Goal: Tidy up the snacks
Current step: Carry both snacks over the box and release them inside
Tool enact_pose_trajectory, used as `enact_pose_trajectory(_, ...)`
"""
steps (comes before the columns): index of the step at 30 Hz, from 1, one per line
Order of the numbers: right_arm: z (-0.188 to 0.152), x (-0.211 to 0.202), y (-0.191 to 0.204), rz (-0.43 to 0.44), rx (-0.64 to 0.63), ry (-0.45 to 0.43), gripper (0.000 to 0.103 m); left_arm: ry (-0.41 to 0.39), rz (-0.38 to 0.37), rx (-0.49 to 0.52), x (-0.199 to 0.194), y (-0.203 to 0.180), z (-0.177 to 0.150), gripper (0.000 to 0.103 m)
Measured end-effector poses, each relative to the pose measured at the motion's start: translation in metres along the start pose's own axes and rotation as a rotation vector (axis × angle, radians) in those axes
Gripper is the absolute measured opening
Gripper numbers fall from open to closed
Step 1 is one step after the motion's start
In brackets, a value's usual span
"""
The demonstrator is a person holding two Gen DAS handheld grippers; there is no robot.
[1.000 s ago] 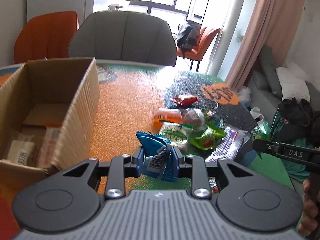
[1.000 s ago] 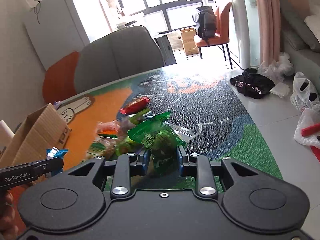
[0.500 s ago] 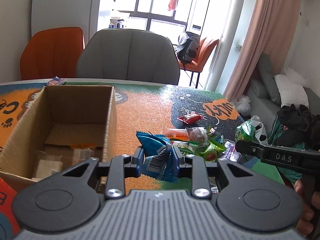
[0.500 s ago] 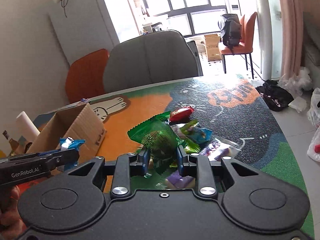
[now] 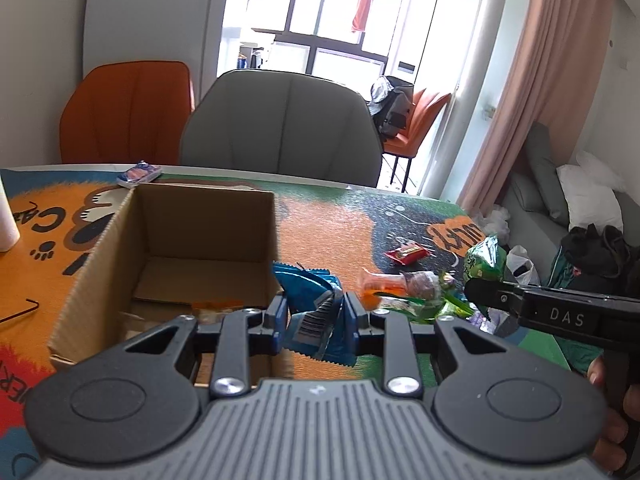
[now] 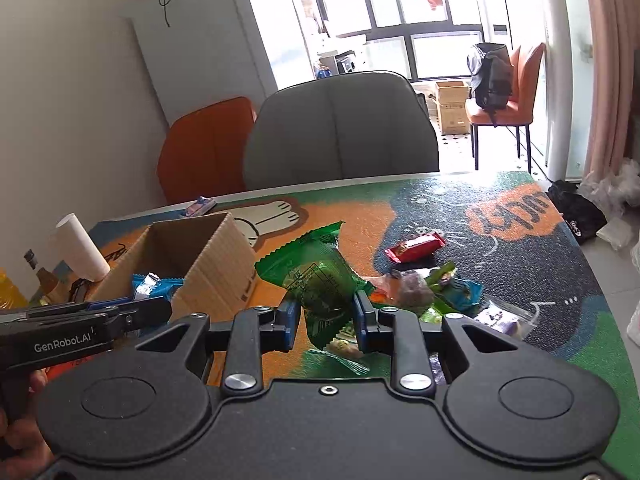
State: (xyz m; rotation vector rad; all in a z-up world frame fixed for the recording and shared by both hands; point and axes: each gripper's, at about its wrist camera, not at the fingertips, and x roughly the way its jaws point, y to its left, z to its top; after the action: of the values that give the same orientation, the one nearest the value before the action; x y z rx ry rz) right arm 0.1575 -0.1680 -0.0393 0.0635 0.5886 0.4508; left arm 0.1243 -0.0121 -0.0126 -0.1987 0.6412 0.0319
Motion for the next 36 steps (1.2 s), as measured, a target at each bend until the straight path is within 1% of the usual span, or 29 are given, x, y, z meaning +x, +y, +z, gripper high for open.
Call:
enact_pose_trajectory(9,0.006,0.016,0.032,0.022,-0.041,0.016,0.026,-0.007,0.034,-0.048,-0.003,0.038,0.01,0.028)
enact_pose_trajectory(20,0.018,0.035,0.062,0.056,-0.056,0.025,0.026,0.002,0.06,-0.099,0.006,0.079,0.02,0.029)
enact_pose_trajectory(25,0.023,0.044,0.081,0.08,-0.081,0.04,0.026,0.003,0.08,-0.149,0.003,0.098,0.024,0.034)
enact_pose_trajectory(28,0.027,0.046,0.089,0.096,-0.084,0.042,0.026,0.004,0.096,-0.168,-0.002,0.104,0.023,0.035)
enact_pose_trajectory(30,0.028,0.048,0.096,0.107,-0.093,0.047,0.026,0.006,0.099,-0.165,-0.005,0.107,0.023,0.039)
enact_pose_trajectory(32,0.03,0.051,0.102,0.118,-0.098,0.055,0.026,0.011,0.103,-0.166,-0.008,0.109,0.023,0.047)
enact_pose_trajectory(34,0.031,0.054,0.108,0.136,-0.103,0.059,0.026,0.011,0.101,-0.164,-0.013,0.112,0.022,0.052)
enact_pose_trajectory(36,0.032,0.058,0.115,0.149,-0.113,0.061,0.026,-0.004,0.108,-0.164,-0.017,0.116,0.022,0.06)
